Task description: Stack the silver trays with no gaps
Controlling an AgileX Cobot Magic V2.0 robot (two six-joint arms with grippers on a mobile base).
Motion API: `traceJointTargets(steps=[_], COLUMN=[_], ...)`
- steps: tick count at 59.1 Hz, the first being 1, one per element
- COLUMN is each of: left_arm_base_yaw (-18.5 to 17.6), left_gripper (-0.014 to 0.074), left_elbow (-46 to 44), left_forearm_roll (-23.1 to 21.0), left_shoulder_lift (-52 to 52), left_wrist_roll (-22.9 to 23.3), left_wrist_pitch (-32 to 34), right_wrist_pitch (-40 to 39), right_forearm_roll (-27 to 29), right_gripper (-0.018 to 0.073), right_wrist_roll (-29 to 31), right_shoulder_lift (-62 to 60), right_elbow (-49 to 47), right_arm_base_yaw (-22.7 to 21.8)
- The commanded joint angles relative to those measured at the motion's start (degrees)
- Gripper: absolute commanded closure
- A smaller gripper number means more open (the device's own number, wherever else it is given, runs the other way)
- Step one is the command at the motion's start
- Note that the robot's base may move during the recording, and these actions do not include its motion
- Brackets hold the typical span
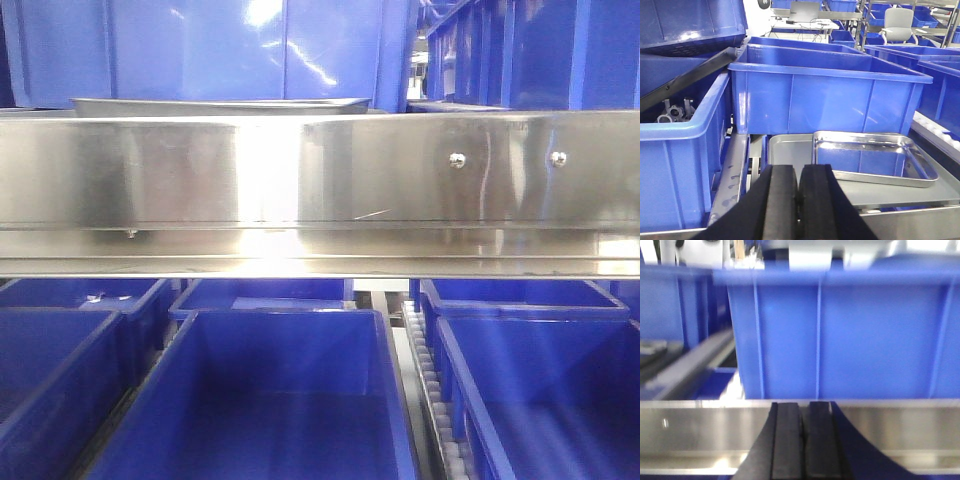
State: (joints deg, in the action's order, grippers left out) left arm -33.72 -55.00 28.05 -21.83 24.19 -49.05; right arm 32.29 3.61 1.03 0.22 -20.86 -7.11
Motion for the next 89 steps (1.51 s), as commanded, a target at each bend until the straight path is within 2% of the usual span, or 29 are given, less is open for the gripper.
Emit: traceJointTargets(steps=[1,13,27,58,89], left_arm_base_yaw=[-0.2,-0.2,-0.2,-0.2,-0.2], left_gripper=[0.0604,0.0604,0.0604,0.0604,0.0604], left_elbow=[0.0,0.0,0.0,0.0,0.0], left_forearm_roll=[0.2,0.2,0.2,0.2,0.2], left_shoulder_lift=[0.4,0.4,0.4,0.4,0.4], left_wrist_roll=[0.5,0.5,0.5,0.5,0.5], left_wrist_pitch=[0.5,0.5,0.5,0.5,0.5], right_wrist_pitch=[-6.2,-20.0,-28.4,-26.4,-28.2], right_forearm_roll=[0.5,2.7,2.7,2.8,2.0], right_gripper=[0.0640,0.0640,0.0640,0.0640,0.0640], right_wrist_roll=[0.0,0.0,0.0,0.0,1.6], right_shoulder_lift=[-0.2,-0.2,-0.2,-0.2,-0.2], right_elbow=[3.9,13.6,20.7,20.9,20.9], right_arm_base_yaw=[-0.3,-0.3,-0.3,-0.3,-0.2])
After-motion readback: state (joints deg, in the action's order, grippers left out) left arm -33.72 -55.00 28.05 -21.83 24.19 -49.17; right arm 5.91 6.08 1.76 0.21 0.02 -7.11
